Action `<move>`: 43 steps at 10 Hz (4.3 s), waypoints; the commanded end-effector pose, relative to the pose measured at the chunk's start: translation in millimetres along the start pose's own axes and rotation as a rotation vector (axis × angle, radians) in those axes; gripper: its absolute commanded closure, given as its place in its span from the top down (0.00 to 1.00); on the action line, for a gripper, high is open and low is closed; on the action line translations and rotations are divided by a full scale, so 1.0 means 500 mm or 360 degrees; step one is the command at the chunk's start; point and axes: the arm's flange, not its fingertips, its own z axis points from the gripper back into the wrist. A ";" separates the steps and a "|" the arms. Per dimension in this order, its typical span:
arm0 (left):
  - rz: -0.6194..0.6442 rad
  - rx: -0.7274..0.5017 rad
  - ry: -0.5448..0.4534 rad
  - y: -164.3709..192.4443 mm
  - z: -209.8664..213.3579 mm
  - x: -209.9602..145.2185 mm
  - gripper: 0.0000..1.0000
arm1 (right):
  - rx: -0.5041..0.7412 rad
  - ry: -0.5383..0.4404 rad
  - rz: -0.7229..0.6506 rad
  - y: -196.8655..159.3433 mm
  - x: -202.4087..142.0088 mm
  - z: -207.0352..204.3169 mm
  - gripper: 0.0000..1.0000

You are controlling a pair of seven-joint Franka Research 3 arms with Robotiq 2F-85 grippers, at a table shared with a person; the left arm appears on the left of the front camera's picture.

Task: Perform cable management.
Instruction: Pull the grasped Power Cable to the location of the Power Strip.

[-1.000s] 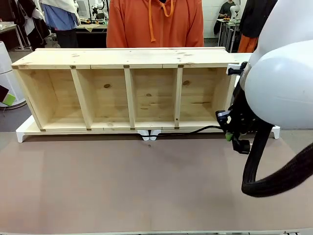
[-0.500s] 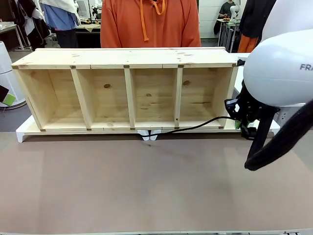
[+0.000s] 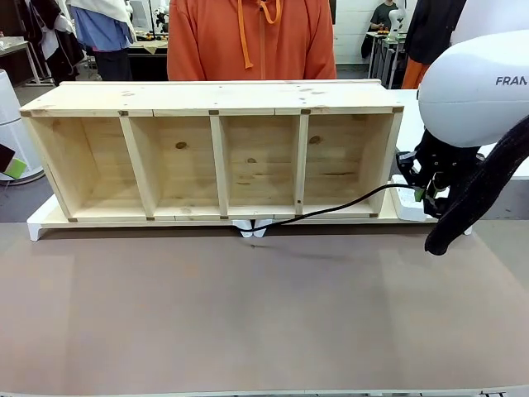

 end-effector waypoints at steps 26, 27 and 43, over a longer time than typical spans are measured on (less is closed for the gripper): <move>-0.0004 -0.0015 -0.0016 -0.001 -0.001 0.004 1.00 | -0.0064 -0.0250 -0.0076 -0.181 0.311 0.060 0.15; -0.0004 -0.0015 -0.0016 -0.001 -0.001 0.004 1.00 | -0.0056 -0.0267 -0.0064 -0.170 0.333 0.049 0.15; -0.0004 -0.0015 -0.0016 -0.001 -0.001 0.004 1.00 | 0.0049 -0.0257 -0.0050 -0.131 0.439 -0.123 0.15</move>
